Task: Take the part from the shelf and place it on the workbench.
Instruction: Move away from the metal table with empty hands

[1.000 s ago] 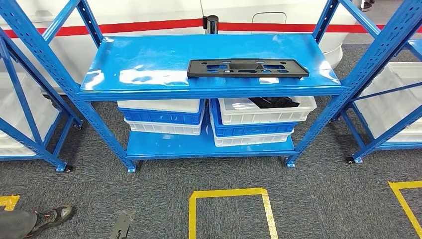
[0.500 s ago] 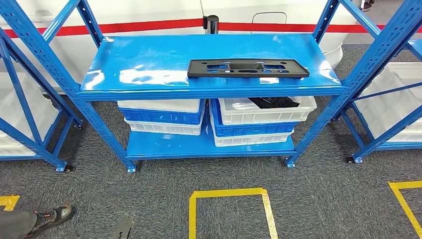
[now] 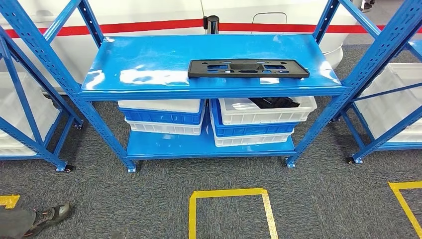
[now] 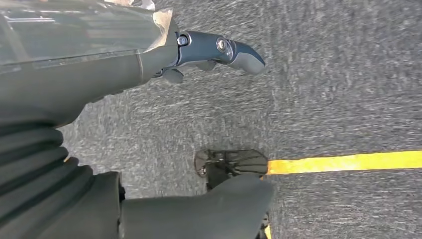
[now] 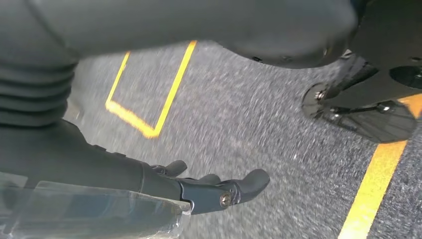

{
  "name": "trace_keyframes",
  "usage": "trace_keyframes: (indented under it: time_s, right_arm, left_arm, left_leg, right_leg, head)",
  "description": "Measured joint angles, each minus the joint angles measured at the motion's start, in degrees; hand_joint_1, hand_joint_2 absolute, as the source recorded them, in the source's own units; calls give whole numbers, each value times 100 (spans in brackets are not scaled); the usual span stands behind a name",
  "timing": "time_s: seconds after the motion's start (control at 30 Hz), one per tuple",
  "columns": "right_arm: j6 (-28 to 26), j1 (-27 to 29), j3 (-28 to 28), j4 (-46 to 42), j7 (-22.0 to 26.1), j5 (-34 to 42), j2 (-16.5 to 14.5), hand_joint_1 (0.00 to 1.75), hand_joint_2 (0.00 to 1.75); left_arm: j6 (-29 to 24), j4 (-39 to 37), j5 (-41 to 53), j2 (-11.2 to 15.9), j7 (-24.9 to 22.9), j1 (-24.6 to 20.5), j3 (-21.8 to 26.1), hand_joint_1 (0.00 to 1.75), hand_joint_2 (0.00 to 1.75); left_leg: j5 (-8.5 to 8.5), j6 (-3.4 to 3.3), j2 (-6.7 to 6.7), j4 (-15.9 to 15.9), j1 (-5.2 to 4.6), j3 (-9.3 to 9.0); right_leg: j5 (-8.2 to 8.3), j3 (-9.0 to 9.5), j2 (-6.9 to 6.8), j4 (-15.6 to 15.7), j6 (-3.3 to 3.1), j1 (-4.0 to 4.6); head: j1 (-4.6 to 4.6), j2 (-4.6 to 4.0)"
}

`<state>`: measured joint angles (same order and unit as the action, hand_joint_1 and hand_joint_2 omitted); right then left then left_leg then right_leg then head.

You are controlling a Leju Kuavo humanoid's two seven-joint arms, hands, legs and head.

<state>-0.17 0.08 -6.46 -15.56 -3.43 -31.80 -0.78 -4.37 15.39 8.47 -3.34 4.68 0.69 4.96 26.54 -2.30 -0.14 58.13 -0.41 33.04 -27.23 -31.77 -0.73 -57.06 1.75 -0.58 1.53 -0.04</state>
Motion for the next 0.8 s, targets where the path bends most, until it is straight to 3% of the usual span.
trace_keyframes:
  time_s: [0.5, 0.8]
  right_arm:
    - [15, 682, 408, -489, 308, 2943, 56, 0, 0]
    - [15, 767, 494, -584, 344, 3172, 65, 0, 0]
  left_arm:
    - [379, 490, -774, 227, -416, 653, -286, 0, 0]
    - [426, 585, -845, 268, -448, 735, -346, 0, 0]
  left_leg:
    - [8, 6, -1, -1, 1, -1]
    - [8, 7, -1, -2, 0, -3]
  right_leg:
    - [-6, -6, 0, 0, 2, 0]
    - [-6, -2, 0, 1, 2, 0]
  head:
    - [0, 0]
    - [0, 0]
